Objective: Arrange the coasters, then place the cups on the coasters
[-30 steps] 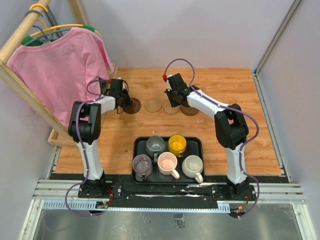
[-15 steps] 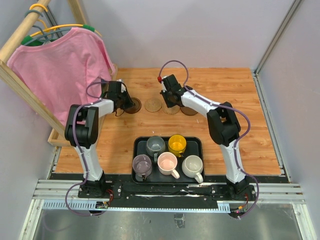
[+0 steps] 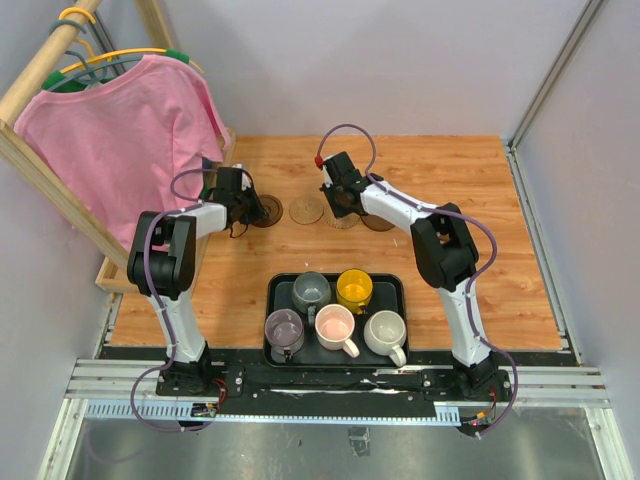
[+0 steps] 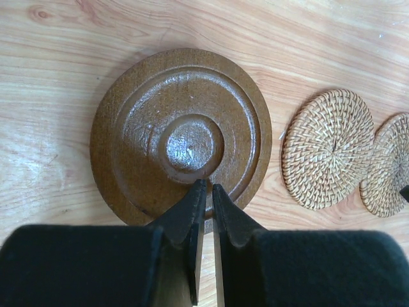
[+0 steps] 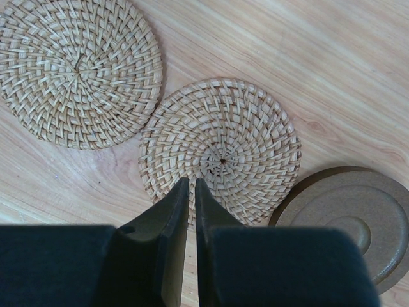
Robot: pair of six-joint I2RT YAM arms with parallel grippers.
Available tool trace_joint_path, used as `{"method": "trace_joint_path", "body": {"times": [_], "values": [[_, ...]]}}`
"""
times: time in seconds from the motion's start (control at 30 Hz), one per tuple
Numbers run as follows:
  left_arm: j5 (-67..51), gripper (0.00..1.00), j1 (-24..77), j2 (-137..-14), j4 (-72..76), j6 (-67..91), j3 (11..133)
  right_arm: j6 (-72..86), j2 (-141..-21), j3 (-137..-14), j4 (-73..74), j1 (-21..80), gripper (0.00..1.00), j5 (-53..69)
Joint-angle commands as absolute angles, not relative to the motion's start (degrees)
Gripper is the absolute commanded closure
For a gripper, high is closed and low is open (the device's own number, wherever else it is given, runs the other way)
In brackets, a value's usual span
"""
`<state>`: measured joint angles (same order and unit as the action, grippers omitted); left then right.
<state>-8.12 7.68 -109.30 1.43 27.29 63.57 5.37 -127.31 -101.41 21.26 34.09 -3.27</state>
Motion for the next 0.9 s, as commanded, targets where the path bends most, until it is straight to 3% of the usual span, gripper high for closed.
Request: {"method": "trace_joint_path", "body": {"times": [0.0, 0.87], "values": [[-6.8, 0.86, 7.6, -110.7, -1.0, 26.7, 64.6, 6.0, -128.0, -101.2, 21.4, 34.9, 0.9, -4.1], [-4.7, 0.88, 9.8, -104.8, -2.3, 28.0, 52.7, 8.1, -126.5, -98.5, 19.1, 33.2, 0.91, -4.3]]}}
